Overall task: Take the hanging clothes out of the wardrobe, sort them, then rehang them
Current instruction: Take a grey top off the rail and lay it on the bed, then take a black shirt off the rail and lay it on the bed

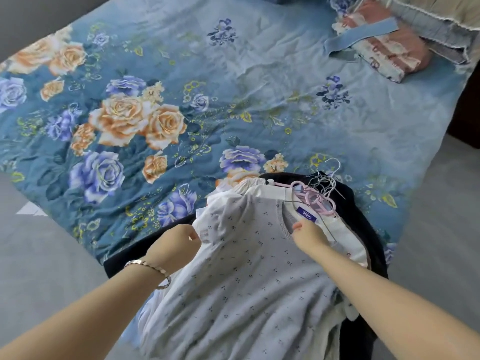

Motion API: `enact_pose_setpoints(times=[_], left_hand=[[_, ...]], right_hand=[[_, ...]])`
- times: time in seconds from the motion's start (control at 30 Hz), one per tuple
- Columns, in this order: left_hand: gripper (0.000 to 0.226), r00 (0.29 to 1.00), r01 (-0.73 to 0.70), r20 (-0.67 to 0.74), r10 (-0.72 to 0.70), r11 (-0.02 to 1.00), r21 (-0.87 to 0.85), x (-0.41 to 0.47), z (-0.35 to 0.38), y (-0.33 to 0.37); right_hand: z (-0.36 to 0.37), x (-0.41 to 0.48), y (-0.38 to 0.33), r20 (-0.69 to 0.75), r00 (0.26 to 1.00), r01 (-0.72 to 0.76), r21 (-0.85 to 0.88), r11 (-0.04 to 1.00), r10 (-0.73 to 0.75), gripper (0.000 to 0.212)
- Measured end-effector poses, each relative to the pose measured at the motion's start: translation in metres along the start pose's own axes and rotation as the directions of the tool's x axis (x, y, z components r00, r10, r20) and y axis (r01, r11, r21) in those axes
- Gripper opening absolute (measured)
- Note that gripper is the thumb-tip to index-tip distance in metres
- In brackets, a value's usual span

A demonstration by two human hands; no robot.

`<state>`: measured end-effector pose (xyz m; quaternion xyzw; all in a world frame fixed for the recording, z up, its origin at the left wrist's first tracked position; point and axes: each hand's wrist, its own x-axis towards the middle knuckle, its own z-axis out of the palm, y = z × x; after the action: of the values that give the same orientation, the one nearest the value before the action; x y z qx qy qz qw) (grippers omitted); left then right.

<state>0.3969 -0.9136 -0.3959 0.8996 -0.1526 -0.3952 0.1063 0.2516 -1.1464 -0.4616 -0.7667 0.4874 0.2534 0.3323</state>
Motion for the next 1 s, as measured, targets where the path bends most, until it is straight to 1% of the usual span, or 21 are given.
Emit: enact_pose_setpoints(times=[0.1, 0.17, 0.27, 0.37, 0.47, 0.53, 0.6, 0.67, 0.7, 0.77, 0.87, 0.9, 0.93, 0.97, 1.0], left_hand=[[0.021, 0.999, 0.011, -0.037, -0.011, 1.0, -0.008, -0.019, -0.01, -0.02], [0.02, 0.996, 0.031, -0.087, -0.03, 1.0, 0.007, -0.037, -0.02, -0.039], [0.02, 0.985, 0.088, -0.152, -0.084, 0.996, 0.018, -0.075, -0.037, -0.082], [0.018, 0.963, 0.143, -0.226, -0.147, 0.989, -0.036, -0.124, -0.058, -0.138], [0.019, 0.92, 0.197, -0.318, -0.228, 0.972, -0.128, -0.183, -0.079, -0.203], [0.017, 0.884, 0.244, -0.362, -0.296, 0.953, -0.182, -0.229, -0.091, -0.249], [0.014, 0.843, 0.29, -0.39, -0.37, 0.924, -0.25, -0.278, -0.098, -0.297], [0.012, 0.79, 0.342, -0.421, -0.445, 0.891, -0.3, -0.331, -0.102, -0.344], [0.013, 0.756, 0.376, -0.44, -0.484, 0.872, -0.313, -0.358, -0.103, -0.367], [0.016, 0.671, 0.442, -0.481, -0.564, 0.825, -0.351, -0.413, -0.103, -0.413], [0.016, 0.512, 0.533, -0.508, -0.693, 0.719, -0.445, -0.495, -0.1, -0.474], [0.017, 0.449, 0.555, -0.509, -0.735, 0.675, -0.486, -0.526, -0.097, -0.493], [0.021, 0.404, 0.569, -0.503, -0.764, 0.64, -0.516, -0.55, -0.096, -0.506], [0.024, 0.347, 0.581, -0.501, -0.793, 0.601, -0.549, -0.573, -0.096, -0.517], [0.025, 0.278, 0.59, -0.488, -0.827, 0.548, -0.592, -0.6, -0.093, -0.529]], right_hand=[[0.009, -0.028, -0.044, 0.123, 0.985, 0.141, -0.155, 0.978, -0.122, 0.027], [0.019, -0.054, -0.079, 0.208, 0.953, 0.262, -0.195, 0.945, -0.221, 0.027], [0.04, -0.1, -0.131, 0.287, 0.889, 0.432, -0.269, 0.861, -0.356, 0.032], [0.068, -0.16, -0.186, 0.323, 0.831, 0.55, -0.353, 0.757, -0.453, 0.031], [0.101, -0.233, -0.238, 0.395, 0.745, 0.667, -0.406, 0.625, -0.538, 0.02], [0.127, -0.29, -0.271, 0.419, 0.671, 0.74, -0.423, 0.523, -0.611, 0.025], [0.16, -0.348, -0.302, 0.455, 0.575, 0.812, -0.421, 0.404, -0.68, 0.028], [0.201, -0.403, -0.332, 0.497, 0.473, 0.864, -0.423, 0.273, -0.727, 0.021], [0.222, -0.432, -0.345, 0.52, 0.414, 0.887, -0.415, 0.203, -0.747, 0.022], [0.263, -0.495, -0.367, 0.566, 0.3, 0.914, -0.402, 0.061, -0.768, 0.031], [0.32, -0.591, -0.392, 0.658, 0.118, 0.91, -0.371, -0.184, -0.744, 0.033], [0.339, -0.628, -0.4, 0.698, 0.062, 0.899, -0.349, -0.264, -0.714, 0.034], [0.353, -0.657, -0.405, 0.726, 0.016, 0.888, -0.326, -0.324, -0.687, 0.033], [0.365, -0.685, -0.408, 0.749, -0.034, 0.876, -0.297, -0.381, -0.661, 0.033], [0.379, -0.718, -0.411, 0.77, -0.098, 0.858, -0.256, -0.446, -0.631, 0.033]])
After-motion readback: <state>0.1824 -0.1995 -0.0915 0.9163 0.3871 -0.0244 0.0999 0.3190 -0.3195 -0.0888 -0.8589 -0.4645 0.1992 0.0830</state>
